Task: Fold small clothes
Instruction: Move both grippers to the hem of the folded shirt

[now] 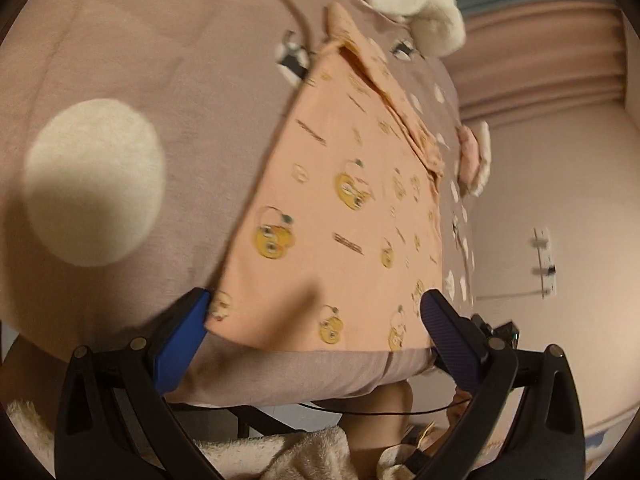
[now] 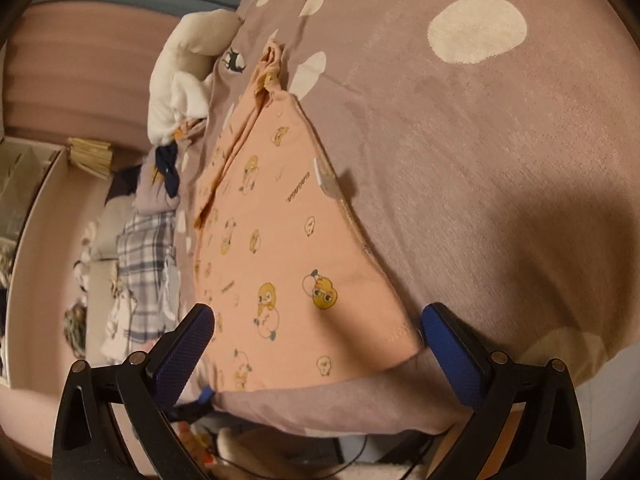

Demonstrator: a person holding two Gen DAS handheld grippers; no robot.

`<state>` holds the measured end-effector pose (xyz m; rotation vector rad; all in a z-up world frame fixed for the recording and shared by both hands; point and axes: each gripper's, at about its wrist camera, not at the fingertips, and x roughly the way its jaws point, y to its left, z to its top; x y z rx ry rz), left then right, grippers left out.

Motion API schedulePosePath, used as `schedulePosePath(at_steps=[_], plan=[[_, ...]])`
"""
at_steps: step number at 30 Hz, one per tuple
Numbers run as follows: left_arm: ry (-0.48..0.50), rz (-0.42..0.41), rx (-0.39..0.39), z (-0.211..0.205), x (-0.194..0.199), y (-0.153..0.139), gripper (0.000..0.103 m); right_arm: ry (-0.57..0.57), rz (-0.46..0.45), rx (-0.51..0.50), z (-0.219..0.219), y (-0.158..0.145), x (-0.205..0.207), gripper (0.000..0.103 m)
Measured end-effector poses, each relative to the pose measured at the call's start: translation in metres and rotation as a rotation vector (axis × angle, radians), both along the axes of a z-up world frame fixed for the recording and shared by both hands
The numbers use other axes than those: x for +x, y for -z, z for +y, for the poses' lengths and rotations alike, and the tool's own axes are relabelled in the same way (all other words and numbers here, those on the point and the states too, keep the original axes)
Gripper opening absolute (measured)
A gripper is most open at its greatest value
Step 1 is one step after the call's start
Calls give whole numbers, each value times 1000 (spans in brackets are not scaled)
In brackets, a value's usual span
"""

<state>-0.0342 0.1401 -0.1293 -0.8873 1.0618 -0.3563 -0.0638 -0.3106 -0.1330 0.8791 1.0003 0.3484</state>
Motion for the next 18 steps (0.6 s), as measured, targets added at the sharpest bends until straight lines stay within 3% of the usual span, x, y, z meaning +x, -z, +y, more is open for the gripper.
schedulePosePath(at_steps=[3,7,12,18], plan=[[50,-14,-44,-11,5,4,102,-21,0,-40,7,-3,2,103],[14,-31,-75,-12,7,6,102,-36,2,-96,14,-5,4,103],[-86,-45,-177,-4,6,9,101,-61,-11,-105,13,-5,4,103],[-49,-56,-80,-17,10,0,102,-52,-2,40,-1,2,2,103]])
